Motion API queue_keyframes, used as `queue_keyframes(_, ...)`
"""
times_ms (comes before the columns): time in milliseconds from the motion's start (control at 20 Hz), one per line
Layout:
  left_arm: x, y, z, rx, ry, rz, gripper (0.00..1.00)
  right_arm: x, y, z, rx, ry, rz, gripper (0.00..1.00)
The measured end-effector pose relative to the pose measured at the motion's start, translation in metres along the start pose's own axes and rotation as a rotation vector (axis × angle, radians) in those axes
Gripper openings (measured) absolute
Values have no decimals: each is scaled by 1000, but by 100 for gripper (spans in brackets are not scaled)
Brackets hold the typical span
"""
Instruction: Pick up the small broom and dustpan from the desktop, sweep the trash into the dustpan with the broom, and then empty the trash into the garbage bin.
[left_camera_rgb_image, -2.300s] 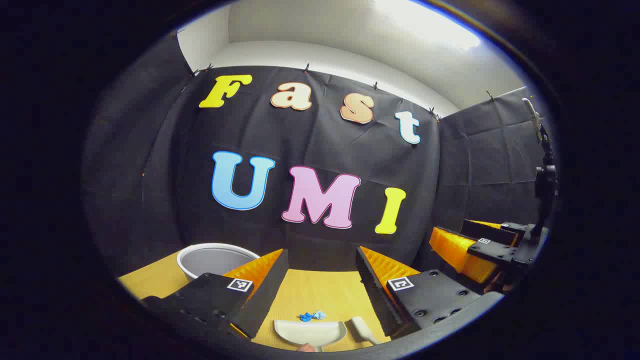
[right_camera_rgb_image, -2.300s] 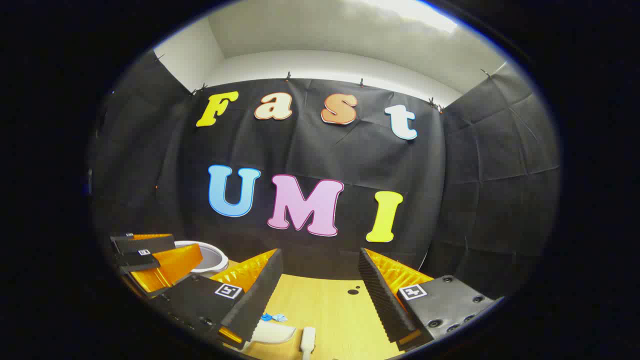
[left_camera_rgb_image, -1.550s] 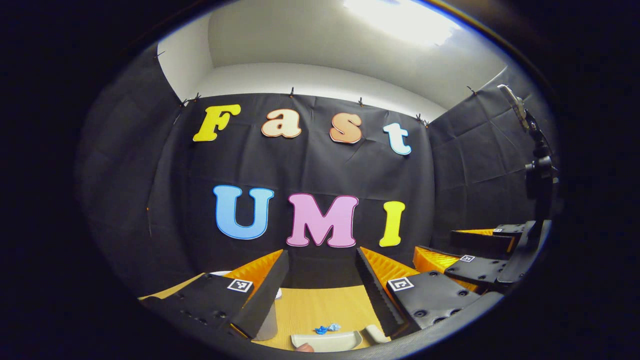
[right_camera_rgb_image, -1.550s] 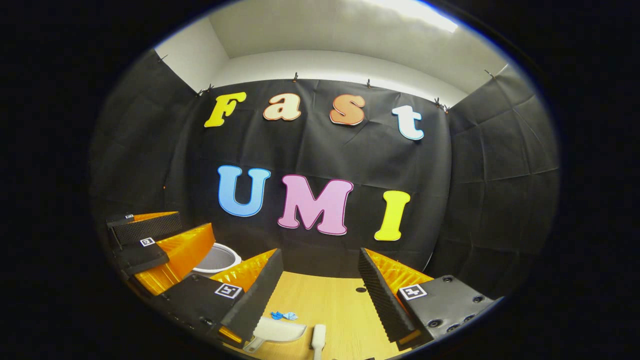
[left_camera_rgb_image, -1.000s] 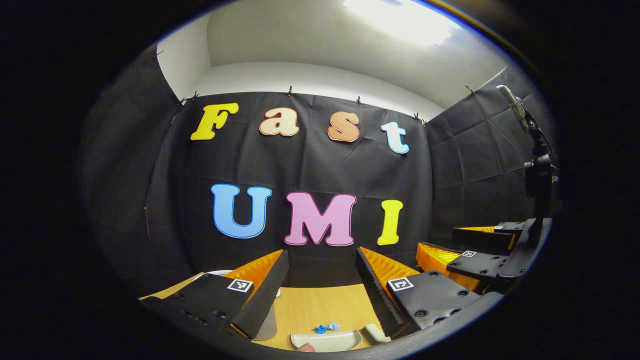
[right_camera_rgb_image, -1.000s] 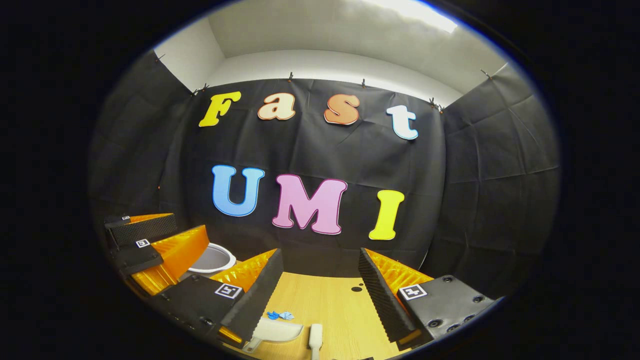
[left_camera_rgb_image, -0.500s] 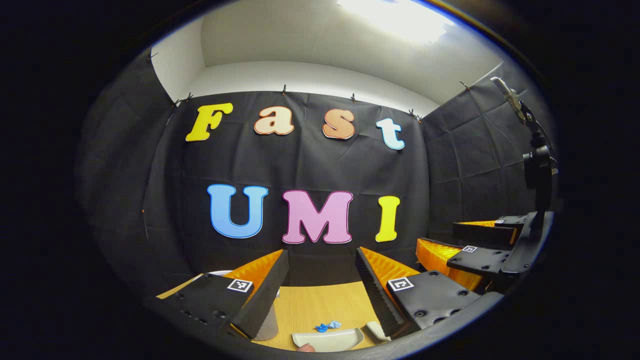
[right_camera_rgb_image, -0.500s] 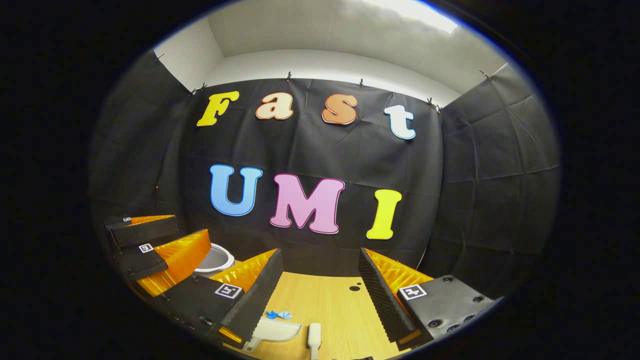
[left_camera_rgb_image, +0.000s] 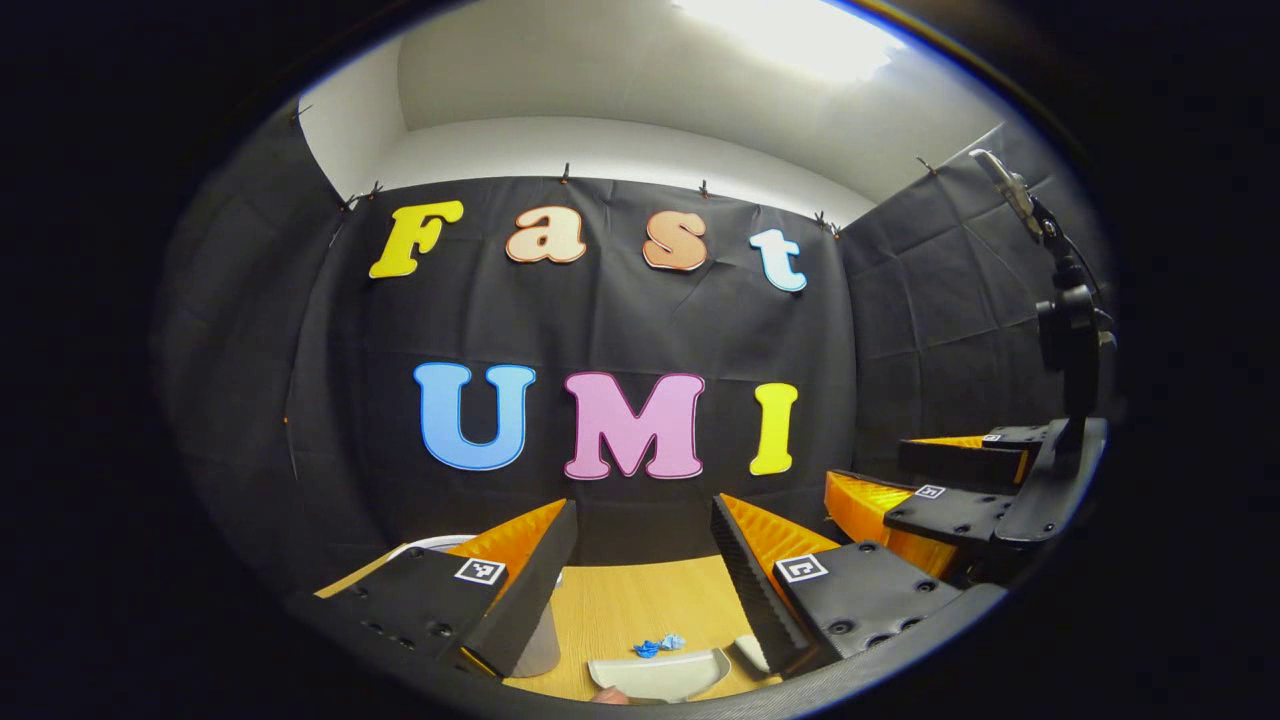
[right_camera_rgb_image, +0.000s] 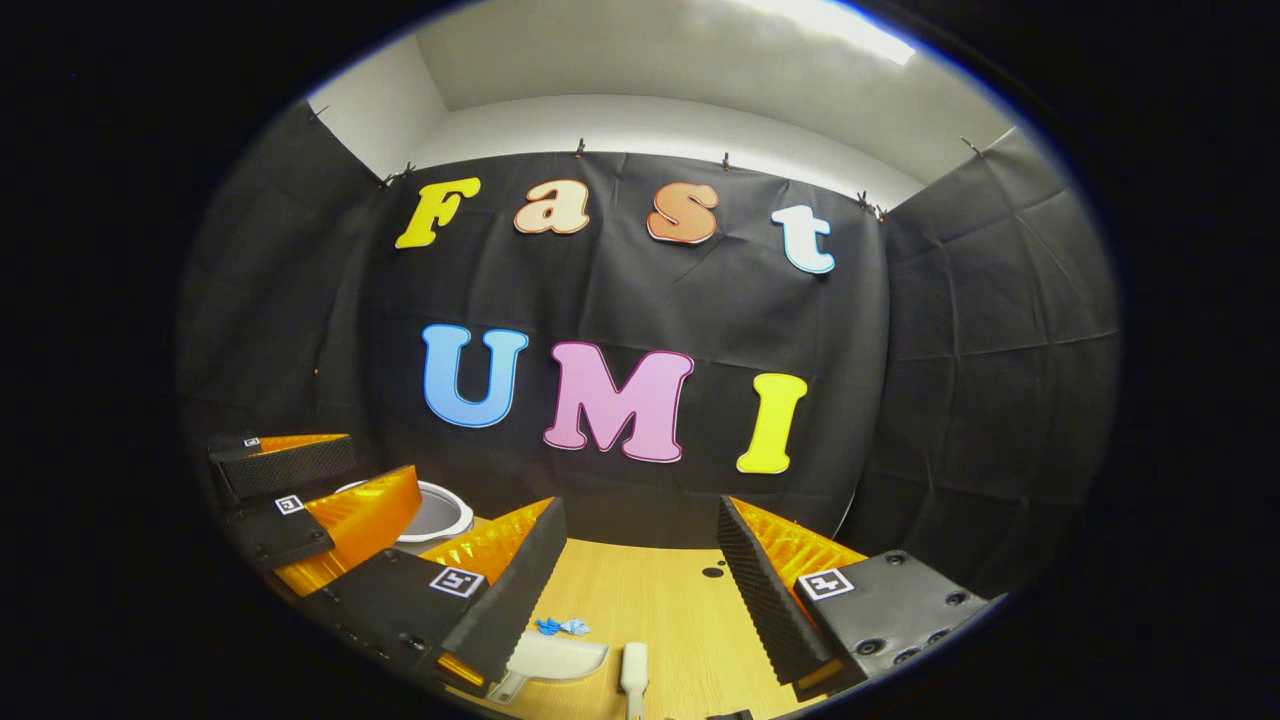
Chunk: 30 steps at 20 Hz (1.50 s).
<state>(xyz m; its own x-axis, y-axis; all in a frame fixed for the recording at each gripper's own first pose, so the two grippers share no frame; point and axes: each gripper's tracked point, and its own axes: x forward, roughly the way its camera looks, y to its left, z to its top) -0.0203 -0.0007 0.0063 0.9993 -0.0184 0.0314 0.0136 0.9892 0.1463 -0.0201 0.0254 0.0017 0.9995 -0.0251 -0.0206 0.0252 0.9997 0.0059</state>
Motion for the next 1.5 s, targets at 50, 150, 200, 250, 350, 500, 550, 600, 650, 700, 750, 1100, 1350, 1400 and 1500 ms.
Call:
queue_keyframes(50,0,-1,-3,-1,12,-5,80,0,0,-1,0,3,-1,98)
queue_keyframes(150,-2,1,-9,0,31,-11,81,0,2,-3,-2,12,-3,98)
queue_keyframes(200,-1,2,-14,0,44,-13,81,0,2,-6,-4,20,-6,98)
queue_keyframes(250,-2,4,-18,-2,59,-16,80,2,3,-8,-4,25,-6,98)
queue_keyframes(350,-3,6,-30,-13,93,-26,80,5,5,-12,-6,38,-5,97)
queue_keyframes(500,-2,0,-67,-43,193,-63,80,12,6,-31,-16,92,-3,98)
queue_keyframes(550,-3,-5,-84,-64,247,-77,80,15,5,-40,-11,121,-1,98)
queue_keyframes(600,-3,-11,-102,-91,302,-92,81,16,4,-49,0,143,-4,98)
queue_keyframes(650,-3,-17,-118,-117,361,-106,81,19,0,-60,1,175,-13,98)
queue_keyframes(700,-2,-22,-138,-132,432,-114,81,22,-5,-75,-2,214,-19,98)
queue_keyframes(750,-2,-24,-158,-129,504,-104,81,24,-6,-91,-1,253,-16,98)
queue_keyframes(1100,-23,-44,-271,-224,1049,-71,83,22,-5,-248,173,681,18,98)
queue_keyframes(1350,-21,-49,-320,-146,1295,-13,83,22,-8,-336,167,916,105,96)
queue_keyframes(1400,-16,-52,-322,-143,1344,0,83,22,-8,-349,179,951,126,96)
queue_keyframes(1500,-8,-52,-329,-122,1427,42,83,21,-8,-372,196,1013,166,95)
